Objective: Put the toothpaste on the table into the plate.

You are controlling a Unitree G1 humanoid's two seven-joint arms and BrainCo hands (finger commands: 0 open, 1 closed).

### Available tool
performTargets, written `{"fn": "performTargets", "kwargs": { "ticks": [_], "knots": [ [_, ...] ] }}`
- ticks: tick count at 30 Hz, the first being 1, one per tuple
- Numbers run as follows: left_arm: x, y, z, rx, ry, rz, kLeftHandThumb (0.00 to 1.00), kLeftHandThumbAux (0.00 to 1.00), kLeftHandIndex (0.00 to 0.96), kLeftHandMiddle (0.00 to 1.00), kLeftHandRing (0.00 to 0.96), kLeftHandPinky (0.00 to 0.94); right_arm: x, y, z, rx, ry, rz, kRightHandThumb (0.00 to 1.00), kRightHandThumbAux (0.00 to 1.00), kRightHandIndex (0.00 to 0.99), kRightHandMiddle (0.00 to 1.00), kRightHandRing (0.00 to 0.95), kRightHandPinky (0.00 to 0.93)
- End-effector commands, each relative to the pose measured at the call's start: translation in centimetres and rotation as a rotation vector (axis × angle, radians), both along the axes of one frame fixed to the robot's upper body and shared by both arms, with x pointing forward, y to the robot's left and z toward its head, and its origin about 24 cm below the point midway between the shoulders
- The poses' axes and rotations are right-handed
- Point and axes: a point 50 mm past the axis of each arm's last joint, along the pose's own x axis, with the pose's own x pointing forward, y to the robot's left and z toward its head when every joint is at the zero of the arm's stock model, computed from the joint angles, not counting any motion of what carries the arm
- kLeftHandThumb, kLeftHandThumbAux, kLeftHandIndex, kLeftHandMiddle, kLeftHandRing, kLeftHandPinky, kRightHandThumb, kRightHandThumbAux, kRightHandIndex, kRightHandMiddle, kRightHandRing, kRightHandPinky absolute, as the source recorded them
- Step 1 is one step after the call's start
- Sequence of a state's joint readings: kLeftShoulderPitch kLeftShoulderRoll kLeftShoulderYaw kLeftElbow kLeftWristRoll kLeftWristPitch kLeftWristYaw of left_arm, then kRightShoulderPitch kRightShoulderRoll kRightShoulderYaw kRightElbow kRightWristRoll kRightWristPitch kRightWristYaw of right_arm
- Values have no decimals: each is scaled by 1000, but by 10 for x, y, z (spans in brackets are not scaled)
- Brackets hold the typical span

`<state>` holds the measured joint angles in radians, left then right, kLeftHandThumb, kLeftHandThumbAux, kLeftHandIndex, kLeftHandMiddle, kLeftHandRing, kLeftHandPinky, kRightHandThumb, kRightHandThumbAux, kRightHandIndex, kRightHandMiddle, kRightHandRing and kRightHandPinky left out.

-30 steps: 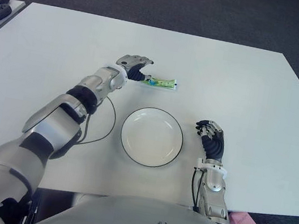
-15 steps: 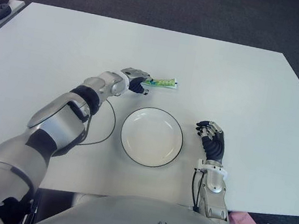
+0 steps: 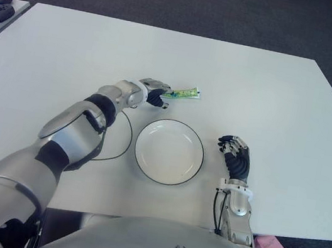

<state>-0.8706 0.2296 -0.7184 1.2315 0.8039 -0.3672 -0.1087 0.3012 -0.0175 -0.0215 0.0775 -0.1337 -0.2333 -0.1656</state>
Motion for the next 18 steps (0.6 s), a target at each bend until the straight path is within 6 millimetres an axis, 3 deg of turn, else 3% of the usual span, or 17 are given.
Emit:
{"fn": "performTargets", "kwargs": {
  "ticks": [1, 18],
  "knots": [
    [-13, -4, -18, 52, 134, -16, 492, 302, 0, 0, 2, 144, -6, 0, -7, 6, 40, -3, 716, 731, 427, 481, 470, 467],
    [-16, -9, -27, 66, 165, 46, 472, 317, 0, 0, 20, 149, -13, -2, -5, 8, 43, -28, 717, 731, 426, 472, 458, 450]
  ]
}}
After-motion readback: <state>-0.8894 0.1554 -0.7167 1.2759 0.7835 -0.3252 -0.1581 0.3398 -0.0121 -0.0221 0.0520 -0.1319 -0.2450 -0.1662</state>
